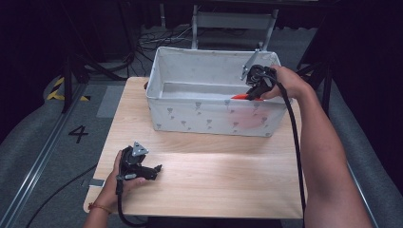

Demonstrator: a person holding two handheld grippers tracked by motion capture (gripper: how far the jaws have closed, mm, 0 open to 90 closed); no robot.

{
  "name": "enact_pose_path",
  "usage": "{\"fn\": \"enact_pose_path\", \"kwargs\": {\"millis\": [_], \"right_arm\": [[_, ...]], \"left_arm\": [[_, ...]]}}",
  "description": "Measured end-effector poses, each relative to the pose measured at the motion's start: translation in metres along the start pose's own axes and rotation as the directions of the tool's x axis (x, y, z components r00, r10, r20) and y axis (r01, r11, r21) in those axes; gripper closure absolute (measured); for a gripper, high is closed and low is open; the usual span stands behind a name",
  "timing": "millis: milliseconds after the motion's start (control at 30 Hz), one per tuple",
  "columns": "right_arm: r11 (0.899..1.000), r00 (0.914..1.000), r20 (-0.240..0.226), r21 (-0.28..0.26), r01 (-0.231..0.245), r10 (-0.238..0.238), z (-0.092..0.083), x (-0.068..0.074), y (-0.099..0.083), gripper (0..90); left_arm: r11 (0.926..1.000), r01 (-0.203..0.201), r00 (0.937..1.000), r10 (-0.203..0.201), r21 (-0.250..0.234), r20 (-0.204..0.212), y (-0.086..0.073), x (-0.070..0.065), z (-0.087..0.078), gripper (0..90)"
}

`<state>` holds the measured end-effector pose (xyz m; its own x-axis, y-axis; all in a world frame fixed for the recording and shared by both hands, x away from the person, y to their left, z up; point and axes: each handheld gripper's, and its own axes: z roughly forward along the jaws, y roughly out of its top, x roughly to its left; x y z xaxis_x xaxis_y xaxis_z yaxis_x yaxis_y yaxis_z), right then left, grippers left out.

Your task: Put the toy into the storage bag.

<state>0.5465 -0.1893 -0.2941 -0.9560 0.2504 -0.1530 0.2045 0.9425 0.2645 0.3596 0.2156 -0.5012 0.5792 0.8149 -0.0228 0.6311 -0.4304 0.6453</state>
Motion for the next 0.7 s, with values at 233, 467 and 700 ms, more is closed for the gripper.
{"fn": "enact_pose_path", "kwargs": {"millis": [233, 467, 700], "right_arm": [[1.0, 0.9999, 0.004, -0.013, -0.012, 0.013, -0.0003, -0.0007, 0.0039, 80.0], [1.0, 0.9994, 0.031, -0.001, -0.013, 0.013, 0.0026, -0.0003, 0.0052, 75.0], [0.997, 0.9954, 0.086, -0.061, -0.036, 0.041, -0.0065, 0.0009, 0.0037, 62.1]], "left_arm": [[1.0, -0.008, 1.0, 0.007, 0.006, 0.001, -0.0002, 0.0005, -0.001, 0.6], [1.0, -0.002, 1.0, 0.002, 0.007, 0.001, -0.0005, -0.0001, -0.0011, 0.7], [1.0, 0.0, 1.0, 0.0, 0.003, -0.002, -0.0008, -0.0004, -0.0009, 0.7]]}}
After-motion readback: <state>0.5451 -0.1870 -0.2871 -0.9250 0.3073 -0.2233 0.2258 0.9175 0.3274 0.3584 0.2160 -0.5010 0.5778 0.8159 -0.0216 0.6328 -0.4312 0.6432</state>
